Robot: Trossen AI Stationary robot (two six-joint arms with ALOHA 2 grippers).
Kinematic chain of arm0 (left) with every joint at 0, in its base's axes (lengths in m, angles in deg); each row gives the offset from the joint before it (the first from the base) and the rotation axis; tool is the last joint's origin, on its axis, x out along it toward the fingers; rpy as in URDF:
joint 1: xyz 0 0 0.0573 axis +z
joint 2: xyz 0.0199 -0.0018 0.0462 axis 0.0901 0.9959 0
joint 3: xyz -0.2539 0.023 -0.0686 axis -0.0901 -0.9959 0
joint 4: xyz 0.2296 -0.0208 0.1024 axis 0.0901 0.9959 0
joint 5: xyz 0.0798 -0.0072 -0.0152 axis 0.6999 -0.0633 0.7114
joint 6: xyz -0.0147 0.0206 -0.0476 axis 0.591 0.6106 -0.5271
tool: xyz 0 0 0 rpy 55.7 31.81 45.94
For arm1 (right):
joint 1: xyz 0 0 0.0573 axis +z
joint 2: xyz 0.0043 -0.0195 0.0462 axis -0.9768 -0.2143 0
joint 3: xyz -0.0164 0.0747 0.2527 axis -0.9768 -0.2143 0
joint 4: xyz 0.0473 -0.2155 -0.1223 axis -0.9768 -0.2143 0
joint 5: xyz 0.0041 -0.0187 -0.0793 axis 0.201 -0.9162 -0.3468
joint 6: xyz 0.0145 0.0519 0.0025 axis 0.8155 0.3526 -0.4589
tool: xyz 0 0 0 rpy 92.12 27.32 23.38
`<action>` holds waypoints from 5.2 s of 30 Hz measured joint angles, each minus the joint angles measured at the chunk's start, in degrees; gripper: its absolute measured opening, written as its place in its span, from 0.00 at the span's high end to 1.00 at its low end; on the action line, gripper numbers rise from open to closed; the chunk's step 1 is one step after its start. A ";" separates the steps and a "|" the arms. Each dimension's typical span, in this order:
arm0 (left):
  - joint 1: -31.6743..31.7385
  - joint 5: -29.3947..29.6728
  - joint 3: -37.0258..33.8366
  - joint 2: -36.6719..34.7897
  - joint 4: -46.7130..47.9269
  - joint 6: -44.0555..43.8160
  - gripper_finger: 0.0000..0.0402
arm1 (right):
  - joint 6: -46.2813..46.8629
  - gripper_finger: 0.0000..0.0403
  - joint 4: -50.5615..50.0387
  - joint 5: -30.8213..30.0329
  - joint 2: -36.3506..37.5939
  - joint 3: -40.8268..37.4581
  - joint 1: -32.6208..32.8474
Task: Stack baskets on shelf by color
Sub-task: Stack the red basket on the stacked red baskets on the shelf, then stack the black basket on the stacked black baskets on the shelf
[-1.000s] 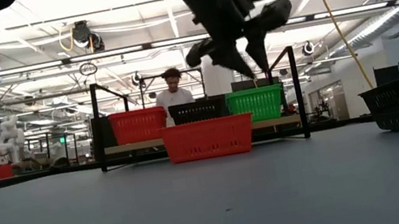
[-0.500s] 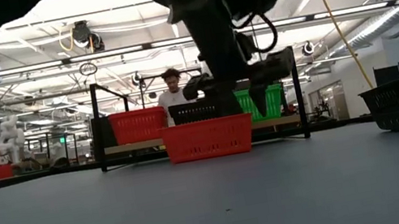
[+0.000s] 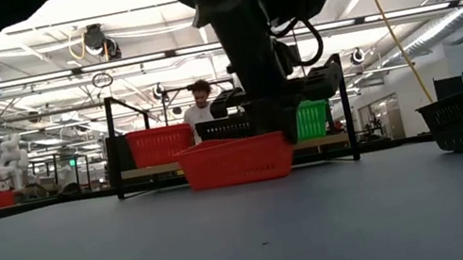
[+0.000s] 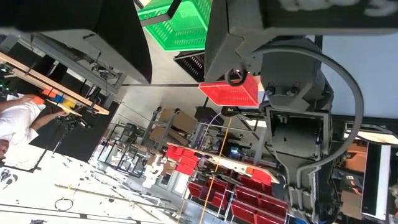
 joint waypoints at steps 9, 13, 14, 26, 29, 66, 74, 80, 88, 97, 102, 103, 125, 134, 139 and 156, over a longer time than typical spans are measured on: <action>-2.90 3.01 0.00 -1.03 0.70 -0.95 0.94 | 0.00 0.65 0.02 -0.03 0.00 0.00 0.00; -3.87 3.45 0.00 -2.26 2.07 0.26 0.97 | 0.00 0.65 0.02 -0.04 0.00 0.00 0.02; -4.26 3.14 0.00 -3.02 2.77 0.57 0.98 | 0.00 0.65 0.02 -0.04 0.01 0.00 0.02; -12.15 -8.34 0.00 -13.49 16.82 7.73 0.98 | -1.29 0.65 0.99 0.01 -0.05 0.00 0.02; -13.36 -13.33 0.00 -15.99 17.21 13.40 0.98 | -1.33 0.65 1.75 1.40 -0.07 0.00 0.00; 14.06 -6.61 -24.54 -37.78 9.14 69.34 0.95 | -14.62 0.65 1.81 8.45 -0.13 0.00 -8.25; 18.95 -12.58 -42.48 -48.70 -4.48 73.38 0.96 | -14.23 0.65 0.72 8.72 -0.13 0.00 -10.56; 21.80 -16.62 -51.38 -52.78 -15.10 77.16 0.94 | -13.56 0.65 0.59 8.81 -0.13 0.00 -12.94; 23.07 -21.35 -53.75 -53.04 -16.36 78.23 0.96 | -11.49 0.65 -1.14 8.90 -0.13 0.00 -15.81; 23.09 -21.17 -53.75 -53.05 -18.94 77.26 0.79 | -10.25 0.65 -3.52 8.85 -0.13 0.00 -17.30; 23.09 -21.15 -53.75 -53.05 -20.84 76.92 0.72 | -10.20 0.65 -4.09 8.83 -0.13 0.00 -18.05; 23.13 -21.15 -53.72 -53.05 -21.32 77.13 0.71 | -10.15 0.65 -4.42 8.83 -0.13 0.00 -18.08; 20.80 -24.42 -53.66 -53.00 -18.87 71.65 0.76 | -10.19 0.65 -4.83 8.83 -0.13 0.00 -18.05; 14.01 -24.89 -53.68 -52.96 -43.27 57.74 0.85 | -10.45 0.65 -4.83 8.86 -0.11 0.00 -18.05; 6.29 -31.93 -53.60 -48.57 -69.73 58.86 0.87 | -11.43 0.65 -4.83 10.35 -0.07 0.00 -18.59; -4.70 -30.61 -18.57 -9.70 -52.29 90.12 0.79 | -6.30 0.65 -5.00 28.17 -0.17 0.00 -23.27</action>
